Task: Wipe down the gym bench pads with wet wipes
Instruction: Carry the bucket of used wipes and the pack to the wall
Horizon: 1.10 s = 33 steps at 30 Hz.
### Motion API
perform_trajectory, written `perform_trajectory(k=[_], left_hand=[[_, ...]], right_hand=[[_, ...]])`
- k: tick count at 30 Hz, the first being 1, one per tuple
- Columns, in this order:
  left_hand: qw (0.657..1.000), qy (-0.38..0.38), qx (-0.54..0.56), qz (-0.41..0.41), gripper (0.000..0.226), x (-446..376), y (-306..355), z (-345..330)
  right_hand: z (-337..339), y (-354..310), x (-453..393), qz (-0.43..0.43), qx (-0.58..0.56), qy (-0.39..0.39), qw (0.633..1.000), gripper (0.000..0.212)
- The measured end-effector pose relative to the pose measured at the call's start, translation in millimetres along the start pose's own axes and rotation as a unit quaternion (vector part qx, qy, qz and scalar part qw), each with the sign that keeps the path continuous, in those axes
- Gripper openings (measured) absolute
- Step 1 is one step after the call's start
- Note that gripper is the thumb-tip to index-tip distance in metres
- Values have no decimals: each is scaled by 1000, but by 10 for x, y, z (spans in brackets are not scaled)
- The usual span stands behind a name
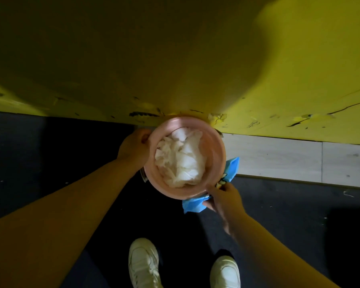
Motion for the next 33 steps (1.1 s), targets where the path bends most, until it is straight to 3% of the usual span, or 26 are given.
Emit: perform_trajectory(k=[4,10,13,16,19,21,23,25,27,29,33], left_hand=[[1000,15,2,-9,32,-128,104,-147],[996,-56,7,-68,60,-87,133,-275],[993,-60,-66,-83,69,-40,114,-275],[982,3,-169,-84,75,137,127,-251],[955,21,-222,-195,74,467,254,-310],[947,-17,-201,-249,67,679,337,-427],[956,-80,-141,-246,55,868,384,-608],[970,-139,-33,-196,42,1041,453,-837],[965,-192,159,-80,39,1162,554,-1071],[921,-219,319,42,54,1238,678,-1294],[885,-235,377,141,70,1273,847,-1510]], right_hand=[[-251,131,115,-29,-123,11,992,24],[-250,122,106,-13,-109,25,994,22],[-206,89,96,2,-68,15,998,21],[-35,59,143,62,16,27,998,20],[268,35,277,119,102,112,981,14],[474,-31,393,177,166,166,956,18],[629,-116,515,239,201,193,930,16],[757,-178,622,275,226,204,912,7],[891,-240,717,321,255,234,882,18],[992,-327,832,394,316,266,821,14],[1101,-345,915,506,447,281,682,26]])
Point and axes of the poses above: each hand's wrist, its own x-axis away from the middle knuckle, its own z-axis out of the back of the hand, y = z × x, the point moved 4 cm from there along -x, towards the middle knuckle, and after that the axes turned 9 degrees about x, right-handed, at the moved point
